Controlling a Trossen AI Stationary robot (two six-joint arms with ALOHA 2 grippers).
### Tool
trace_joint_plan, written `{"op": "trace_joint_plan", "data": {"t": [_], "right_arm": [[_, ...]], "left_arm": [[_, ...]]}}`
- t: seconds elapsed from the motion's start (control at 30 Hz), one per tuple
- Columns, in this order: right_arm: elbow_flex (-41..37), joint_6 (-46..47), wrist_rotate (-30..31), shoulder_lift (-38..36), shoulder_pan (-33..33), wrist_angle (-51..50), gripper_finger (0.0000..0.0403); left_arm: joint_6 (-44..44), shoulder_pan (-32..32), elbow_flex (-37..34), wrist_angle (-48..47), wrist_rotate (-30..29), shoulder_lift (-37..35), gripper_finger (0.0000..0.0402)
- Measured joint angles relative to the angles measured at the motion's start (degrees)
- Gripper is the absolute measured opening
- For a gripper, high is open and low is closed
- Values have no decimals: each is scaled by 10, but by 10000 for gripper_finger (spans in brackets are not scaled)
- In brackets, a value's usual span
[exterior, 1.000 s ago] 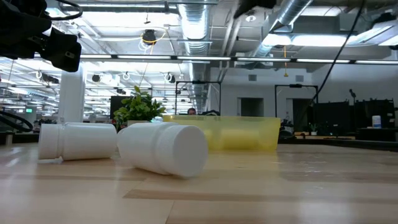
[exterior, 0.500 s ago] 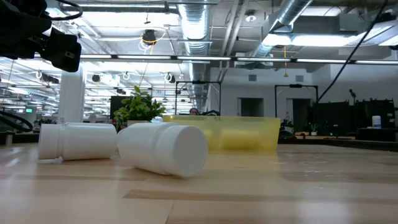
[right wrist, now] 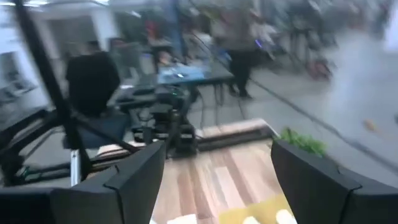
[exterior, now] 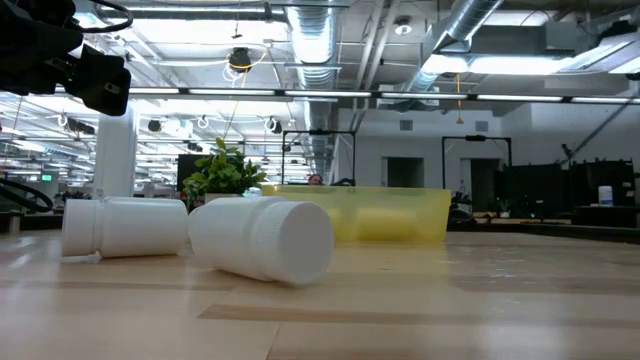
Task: Pick and place pill bottles into a basket
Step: Put the white pill bottle into the yellow bin
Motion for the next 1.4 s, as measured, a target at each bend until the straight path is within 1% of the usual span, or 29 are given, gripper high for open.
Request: {"op": "trace_joint_plan", "data": {"t": [0.07, 0.13, 0.23, 0.4, 0.5, 0.67, 0.8, 0.97, 1.13, 1.27, 1.4], "right_arm": [[-85, -46, -44, -52, -8, 64, 286], [-156, -78, -93, -97, -12, 106, 286], [-238, -91, -143, -154, -14, 123, 286], [-345, -91, -150, -224, -14, 128, 286], [-406, -92, -152, -273, -14, 160, 286], [-490, -106, -186, -371, -14, 176, 286], [-524, -106, -190, -439, -14, 151, 286], [-535, -100, -212, -488, -5, 90, 286], [-536, -87, -230, -492, 9, 39, 286], [-536, -69, -218, -492, 5, -13, 286], [-540, -57, -209, -492, -12, -20, 286]], "left_arm": [[0, 0, 0, 0, 0, 0, 177], [0, 0, 0, 0, 0, 0, 177], [0, 0, 0, 0, 0, 0, 177], [0, 0, 0, 0, 0, 0, 177], [0, 0, 0, 0, 0, 0, 177], [0, 0, 0, 0, 0, 0, 177], [0, 0, 0, 0, 0, 0, 177], [0, 0, 0, 0, 0, 0, 177], [0, 0, 0, 0, 0, 0, 177], [0, 0, 0, 0, 0, 0, 177], [0, 0, 0, 0, 0, 0, 177]]}}
